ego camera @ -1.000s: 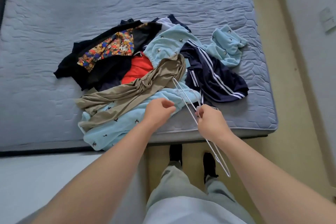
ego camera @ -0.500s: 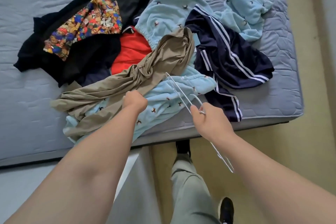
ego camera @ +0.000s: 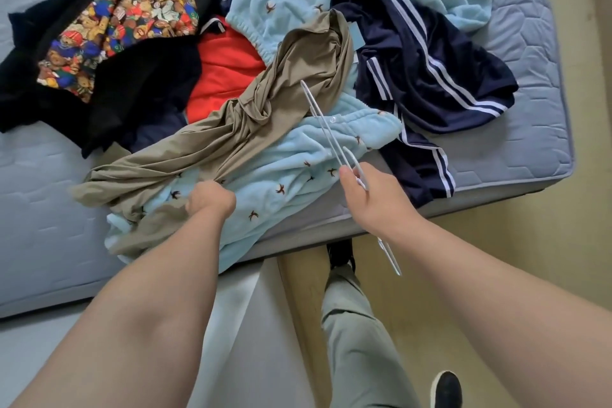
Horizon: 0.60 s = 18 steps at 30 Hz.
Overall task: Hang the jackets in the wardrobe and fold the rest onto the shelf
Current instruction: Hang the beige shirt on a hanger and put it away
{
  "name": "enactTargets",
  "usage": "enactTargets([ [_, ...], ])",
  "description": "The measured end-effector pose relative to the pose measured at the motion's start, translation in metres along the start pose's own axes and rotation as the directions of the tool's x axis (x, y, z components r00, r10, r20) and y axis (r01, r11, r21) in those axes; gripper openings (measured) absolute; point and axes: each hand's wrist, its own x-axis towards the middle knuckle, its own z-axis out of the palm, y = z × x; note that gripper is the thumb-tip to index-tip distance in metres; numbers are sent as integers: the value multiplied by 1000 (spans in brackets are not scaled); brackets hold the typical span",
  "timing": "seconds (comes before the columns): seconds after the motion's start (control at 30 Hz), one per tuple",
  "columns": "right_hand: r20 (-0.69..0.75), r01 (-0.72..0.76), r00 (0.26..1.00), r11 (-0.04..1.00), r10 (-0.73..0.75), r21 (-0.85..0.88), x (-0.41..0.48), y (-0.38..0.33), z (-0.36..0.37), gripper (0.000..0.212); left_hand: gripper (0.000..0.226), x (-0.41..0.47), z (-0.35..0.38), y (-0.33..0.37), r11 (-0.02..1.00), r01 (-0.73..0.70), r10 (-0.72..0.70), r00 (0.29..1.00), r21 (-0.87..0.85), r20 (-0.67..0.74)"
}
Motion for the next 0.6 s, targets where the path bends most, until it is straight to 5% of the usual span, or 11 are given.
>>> enactTargets([
  [0.1, 2, -13, 1000, 1000, 13, 3, -9, -5, -2, 49, 24, -20, -20, 14, 933, -26, -9, 996, -360, -94],
  [0.23, 9, 0, 1000, 1000, 0, 17, -25, -18, -17, 51, 30, -68, -63, 51, 635, 2, 33, 999, -773, 30],
  [0.37, -2, 27, 1000, 997, -27, 70, -45, -36, -44, 53, 10, -135, -106, 83, 490, 124, 257, 925, -863, 279],
  [0.47, -35, 35, 999, 985, -30, 170, -62, -44, -69, 52, 3, -184, -127, 102, 505, 138, 308, 894, -852, 327],
  [0.6, -17, -55, 998, 926, 66, 373, -84, -46, -104, 53, 7, -237, -146, 108, 351, 217, 321, 886, -911, 334],
])
